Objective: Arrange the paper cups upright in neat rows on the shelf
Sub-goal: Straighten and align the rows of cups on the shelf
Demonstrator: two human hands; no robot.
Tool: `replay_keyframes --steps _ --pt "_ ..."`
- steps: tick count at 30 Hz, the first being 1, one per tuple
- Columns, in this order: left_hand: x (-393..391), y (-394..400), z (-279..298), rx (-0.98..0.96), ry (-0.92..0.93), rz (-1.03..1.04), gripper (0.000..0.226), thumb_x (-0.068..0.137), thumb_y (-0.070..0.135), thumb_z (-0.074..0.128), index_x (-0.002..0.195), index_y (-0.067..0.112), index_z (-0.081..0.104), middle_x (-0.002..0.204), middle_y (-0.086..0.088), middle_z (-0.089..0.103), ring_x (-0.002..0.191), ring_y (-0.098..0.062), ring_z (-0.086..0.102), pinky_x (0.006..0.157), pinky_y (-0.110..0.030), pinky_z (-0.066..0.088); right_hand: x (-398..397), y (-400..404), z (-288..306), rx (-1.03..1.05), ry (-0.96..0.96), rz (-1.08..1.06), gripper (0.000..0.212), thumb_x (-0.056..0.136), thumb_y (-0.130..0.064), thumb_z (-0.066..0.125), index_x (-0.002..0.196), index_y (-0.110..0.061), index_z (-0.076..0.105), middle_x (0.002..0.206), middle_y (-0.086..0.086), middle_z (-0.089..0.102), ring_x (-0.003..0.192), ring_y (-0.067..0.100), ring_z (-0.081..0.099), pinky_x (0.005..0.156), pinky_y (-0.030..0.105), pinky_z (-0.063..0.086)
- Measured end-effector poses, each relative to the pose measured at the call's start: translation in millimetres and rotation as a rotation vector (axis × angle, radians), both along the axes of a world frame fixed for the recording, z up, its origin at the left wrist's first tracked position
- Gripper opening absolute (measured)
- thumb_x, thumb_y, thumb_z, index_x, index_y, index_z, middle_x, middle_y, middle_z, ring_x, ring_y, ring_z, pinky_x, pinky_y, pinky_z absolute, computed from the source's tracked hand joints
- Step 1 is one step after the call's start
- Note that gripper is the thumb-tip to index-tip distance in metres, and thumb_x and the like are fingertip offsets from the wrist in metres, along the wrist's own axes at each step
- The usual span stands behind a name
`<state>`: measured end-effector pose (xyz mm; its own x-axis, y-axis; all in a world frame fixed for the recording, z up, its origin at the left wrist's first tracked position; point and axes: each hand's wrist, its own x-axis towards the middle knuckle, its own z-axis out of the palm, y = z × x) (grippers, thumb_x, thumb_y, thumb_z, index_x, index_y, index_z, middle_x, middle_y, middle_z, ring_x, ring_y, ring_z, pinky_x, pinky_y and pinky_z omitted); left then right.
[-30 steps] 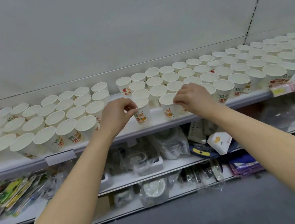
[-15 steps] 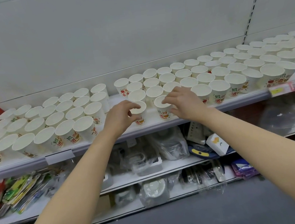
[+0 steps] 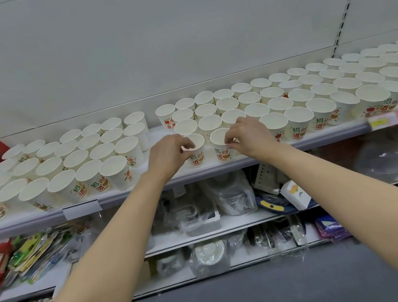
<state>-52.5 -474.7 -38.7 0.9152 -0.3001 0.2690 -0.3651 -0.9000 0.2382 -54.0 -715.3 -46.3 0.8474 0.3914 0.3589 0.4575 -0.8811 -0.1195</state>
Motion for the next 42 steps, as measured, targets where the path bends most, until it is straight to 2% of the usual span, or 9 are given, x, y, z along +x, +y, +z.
replay_keyframes --steps 4,11,16,20,25,33,35,38,42 --pt "-1 5 -2 -0.023 0.024 0.006 0.020 0.087 0.039 0.071 0.104 0.029 0.073 0.104 0.010 0.067 0.084 -0.007 0.056 0.068 -0.024 0.042 -4 2 -1 0.081 -0.001 0.001 0.012 0.082 -0.026 0.070 0.092 -0.022 0.073 0.091 -0.003 0.069 0.091 0.022 0.053 0.074 0.035 0.042" --pt "-3 -4 -4 -0.039 0.046 0.019 0.014 0.089 0.036 0.068 0.098 0.028 0.075 0.100 0.008 0.070 0.089 -0.011 0.059 0.071 -0.027 0.047 -7 7 -2 0.061 -0.027 0.028 0.011 0.088 -0.024 0.064 0.092 -0.020 0.074 0.091 -0.002 0.069 0.092 0.021 0.053 0.068 0.029 0.034" --pt "-4 6 0 -0.069 0.063 0.016 0.020 0.087 0.039 0.070 0.104 0.029 0.073 0.106 0.010 0.068 0.088 -0.007 0.059 0.073 -0.024 0.046 -7 12 -4 0.106 -0.055 0.050 0.018 0.085 -0.030 0.069 0.099 -0.019 0.073 0.097 -0.001 0.071 0.093 0.021 0.056 0.074 0.035 0.045" --pt "-6 26 11 -0.088 0.031 0.022 0.023 0.086 0.039 0.072 0.107 0.032 0.071 0.111 0.013 0.066 0.084 -0.003 0.058 0.075 -0.026 0.052 -8 20 -3 0.138 -0.145 0.078 0.022 0.082 -0.030 0.073 0.100 -0.018 0.073 0.098 0.000 0.071 0.092 0.024 0.059 0.075 0.036 0.046" --pt "5 74 16 -0.084 -0.061 0.170 0.015 0.090 0.034 0.067 0.103 0.030 0.073 0.103 0.012 0.069 0.081 -0.003 0.058 0.066 -0.023 0.042 0 41 3 0.124 -0.208 0.123 0.017 0.079 -0.024 0.076 0.093 -0.017 0.075 0.091 0.001 0.072 0.086 0.025 0.060 0.070 0.034 0.045" --pt "39 156 24 -0.089 -0.057 0.333 0.009 0.088 0.031 0.065 0.091 0.033 0.073 0.091 0.013 0.068 0.087 -0.011 0.060 0.065 -0.029 0.043 28 106 7 0.125 -0.237 0.133 0.013 0.075 -0.020 0.079 0.087 -0.016 0.075 0.086 0.001 0.072 0.079 0.026 0.061 0.067 0.034 0.046" --pt "49 174 27 -0.095 -0.045 0.331 0.009 0.087 0.031 0.065 0.089 0.033 0.073 0.090 0.013 0.069 0.088 -0.013 0.061 0.067 -0.031 0.048 41 129 4 0.122 -0.236 0.151 0.013 0.073 -0.017 0.080 0.084 -0.016 0.074 0.082 0.001 0.071 0.076 0.028 0.061 0.065 0.035 0.047" --pt "65 197 29 -0.105 -0.042 0.303 0.009 0.088 0.028 0.066 0.091 0.032 0.074 0.091 0.013 0.069 0.083 -0.010 0.058 0.067 -0.030 0.047 63 173 2 0.132 -0.210 0.135 0.013 0.070 -0.013 0.080 0.081 -0.016 0.073 0.077 0.000 0.069 0.075 0.028 0.061 0.064 0.033 0.045" --pt "84 221 28 -0.139 -0.024 0.240 0.008 0.086 0.028 0.068 0.090 0.033 0.074 0.091 0.014 0.070 0.081 -0.007 0.059 0.070 -0.030 0.049 95 225 3 0.147 -0.198 0.100 0.019 0.064 -0.008 0.081 0.077 -0.018 0.073 0.071 -0.003 0.067 0.068 0.027 0.058 0.057 0.025 0.036"
